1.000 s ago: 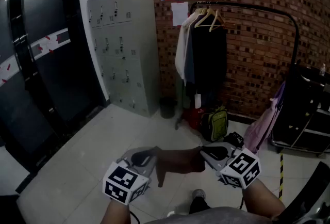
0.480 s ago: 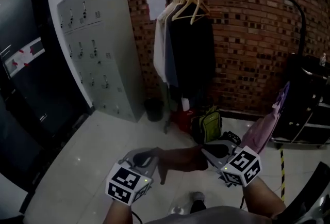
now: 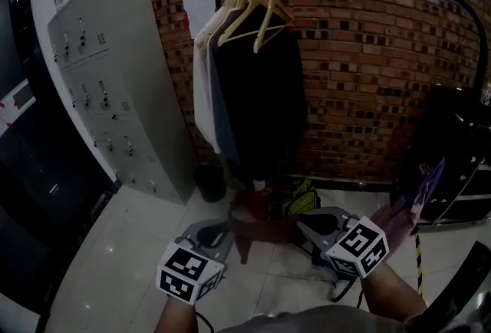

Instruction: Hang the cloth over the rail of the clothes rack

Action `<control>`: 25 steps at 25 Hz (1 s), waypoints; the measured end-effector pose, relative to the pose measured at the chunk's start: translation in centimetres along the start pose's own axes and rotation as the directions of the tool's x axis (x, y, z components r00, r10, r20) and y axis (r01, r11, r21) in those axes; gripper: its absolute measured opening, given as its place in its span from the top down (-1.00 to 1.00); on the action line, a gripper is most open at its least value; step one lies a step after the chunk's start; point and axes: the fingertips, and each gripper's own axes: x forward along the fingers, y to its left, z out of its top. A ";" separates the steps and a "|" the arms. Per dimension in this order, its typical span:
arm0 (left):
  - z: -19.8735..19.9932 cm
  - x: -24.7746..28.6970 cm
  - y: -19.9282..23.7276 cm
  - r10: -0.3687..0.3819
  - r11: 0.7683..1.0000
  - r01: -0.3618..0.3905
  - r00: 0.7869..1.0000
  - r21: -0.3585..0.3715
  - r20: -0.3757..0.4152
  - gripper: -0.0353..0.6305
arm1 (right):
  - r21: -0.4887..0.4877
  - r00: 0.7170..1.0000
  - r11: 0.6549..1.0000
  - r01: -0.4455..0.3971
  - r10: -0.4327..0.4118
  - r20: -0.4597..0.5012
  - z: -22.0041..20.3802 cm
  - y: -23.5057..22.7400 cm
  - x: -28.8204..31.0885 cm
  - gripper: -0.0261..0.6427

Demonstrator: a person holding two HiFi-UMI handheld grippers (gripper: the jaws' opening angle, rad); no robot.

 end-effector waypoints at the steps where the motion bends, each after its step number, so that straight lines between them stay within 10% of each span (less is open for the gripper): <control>1: 0.8 1.2 0.5 -0.005 1.000 0.005 1.000 0.008 0.008 0.86 | -0.009 1.000 1.000 0.016 -0.016 0.001 0.3 -1.5 0.0 0.89; 13: 7.5 10.8 2.8 -0.131 0.979 0.120 0.990 0.167 0.054 0.86 | -0.047 0.981 0.980 0.196 -0.195 0.014 2.6 -11.7 -2.1 0.89; 25: 19.4 22.3 2.5 -0.413 0.862 0.328 0.897 0.386 0.160 0.86 | -0.069 0.850 0.848 0.525 -0.526 0.010 6.7 -21.8 -8.0 0.89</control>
